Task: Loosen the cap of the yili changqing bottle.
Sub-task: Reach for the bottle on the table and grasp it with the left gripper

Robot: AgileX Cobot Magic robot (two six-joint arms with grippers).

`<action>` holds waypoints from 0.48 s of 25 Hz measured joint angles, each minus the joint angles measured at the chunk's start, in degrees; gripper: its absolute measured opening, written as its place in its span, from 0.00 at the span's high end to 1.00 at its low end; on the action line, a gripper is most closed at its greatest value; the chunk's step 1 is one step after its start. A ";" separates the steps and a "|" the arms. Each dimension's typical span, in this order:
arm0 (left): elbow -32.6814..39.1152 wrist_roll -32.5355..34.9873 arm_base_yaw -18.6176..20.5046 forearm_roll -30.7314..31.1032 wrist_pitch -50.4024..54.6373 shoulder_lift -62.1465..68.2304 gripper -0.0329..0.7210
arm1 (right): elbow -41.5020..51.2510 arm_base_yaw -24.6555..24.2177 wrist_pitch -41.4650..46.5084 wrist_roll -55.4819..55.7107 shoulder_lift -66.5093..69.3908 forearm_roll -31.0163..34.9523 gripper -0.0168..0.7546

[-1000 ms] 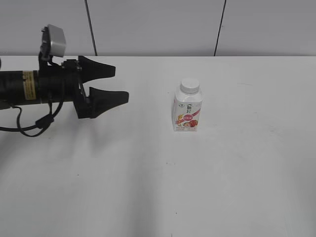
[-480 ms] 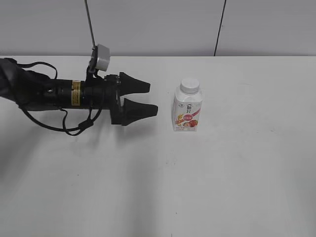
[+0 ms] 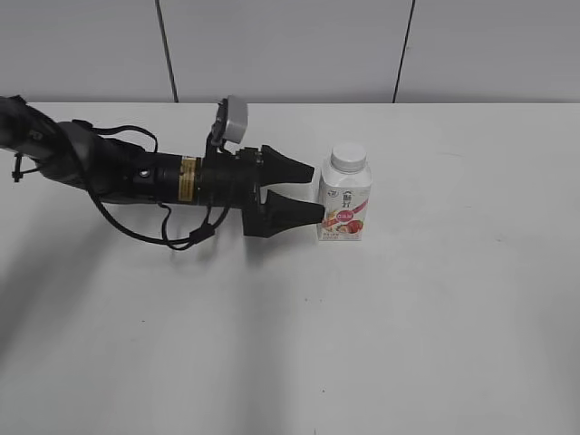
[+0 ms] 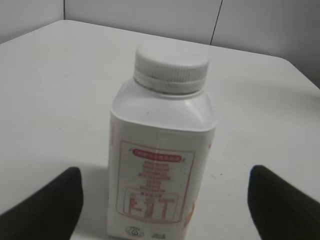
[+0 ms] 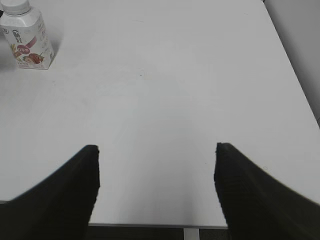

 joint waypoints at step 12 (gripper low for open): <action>-5.97 -1.52 -2.93 -0.37 -0.27 4.45 0.17 | 0.00 0.00 0.00 0.00 0.00 0.00 0.25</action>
